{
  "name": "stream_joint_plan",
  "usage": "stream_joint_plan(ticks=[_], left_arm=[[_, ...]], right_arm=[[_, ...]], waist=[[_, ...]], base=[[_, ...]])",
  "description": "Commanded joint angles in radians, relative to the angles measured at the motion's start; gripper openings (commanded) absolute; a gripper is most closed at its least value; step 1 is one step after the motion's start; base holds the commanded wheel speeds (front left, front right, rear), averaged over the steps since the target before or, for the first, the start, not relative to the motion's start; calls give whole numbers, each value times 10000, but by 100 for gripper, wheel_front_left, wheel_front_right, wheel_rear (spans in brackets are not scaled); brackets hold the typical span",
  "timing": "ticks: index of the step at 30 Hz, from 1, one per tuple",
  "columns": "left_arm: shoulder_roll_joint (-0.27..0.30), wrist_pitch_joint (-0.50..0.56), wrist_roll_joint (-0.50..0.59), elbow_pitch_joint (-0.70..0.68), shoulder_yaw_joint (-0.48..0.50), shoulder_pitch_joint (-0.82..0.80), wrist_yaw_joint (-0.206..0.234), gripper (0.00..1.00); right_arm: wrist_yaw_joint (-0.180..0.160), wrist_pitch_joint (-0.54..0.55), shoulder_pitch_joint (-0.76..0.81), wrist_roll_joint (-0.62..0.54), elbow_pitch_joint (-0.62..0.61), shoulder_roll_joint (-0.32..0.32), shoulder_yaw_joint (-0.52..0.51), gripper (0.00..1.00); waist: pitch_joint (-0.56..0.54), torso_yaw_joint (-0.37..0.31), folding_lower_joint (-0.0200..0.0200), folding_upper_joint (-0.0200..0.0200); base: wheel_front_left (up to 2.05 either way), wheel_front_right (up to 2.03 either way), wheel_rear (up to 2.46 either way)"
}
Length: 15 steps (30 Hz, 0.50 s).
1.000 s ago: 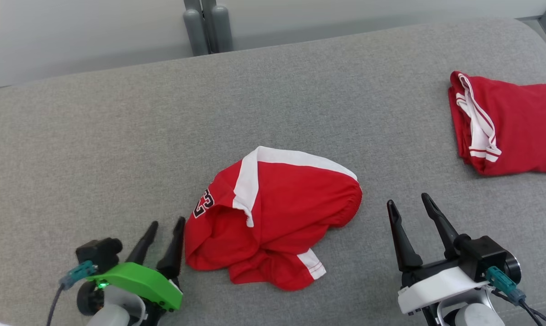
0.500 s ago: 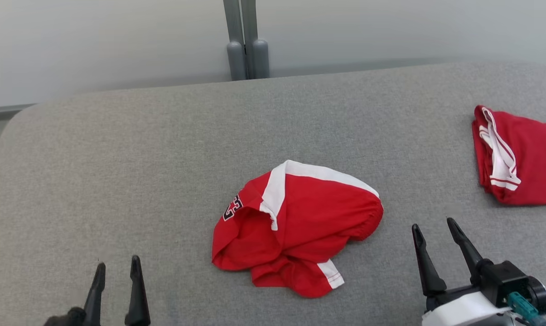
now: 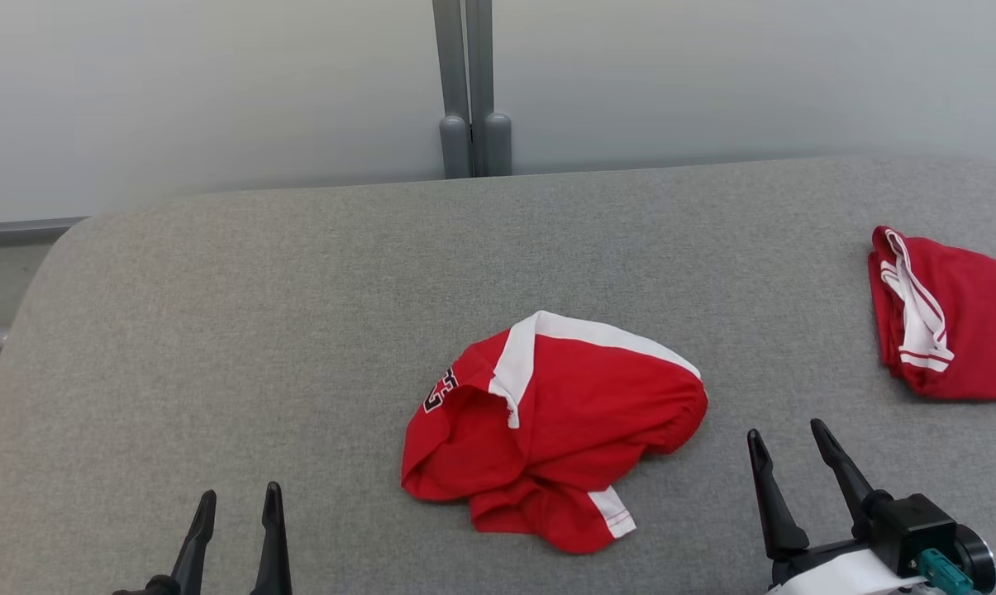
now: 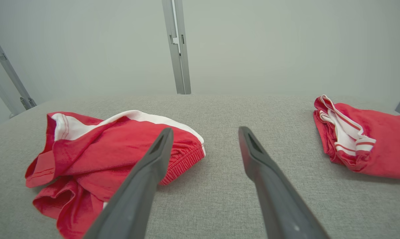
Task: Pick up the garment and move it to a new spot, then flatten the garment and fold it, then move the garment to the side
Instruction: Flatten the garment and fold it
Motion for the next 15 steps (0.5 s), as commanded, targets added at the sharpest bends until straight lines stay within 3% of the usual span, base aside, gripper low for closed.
stream_joint_plan(ticks=[1, 15], left_arm=[[7, 0, 58, -24, 46, -69, -61, 100], [5, -1, 32, 112, -78, -203, -71, 100]], right_arm=[[1, -27, -24, 5, 33, 20, 30, 100], [1, -27, -140, 42, 38, 79, 43, 100]], waist=[[14, -43, 0, -1], [144, -177, 0, -1]], base=[[0, 0, 0], [0, 0, 0]])
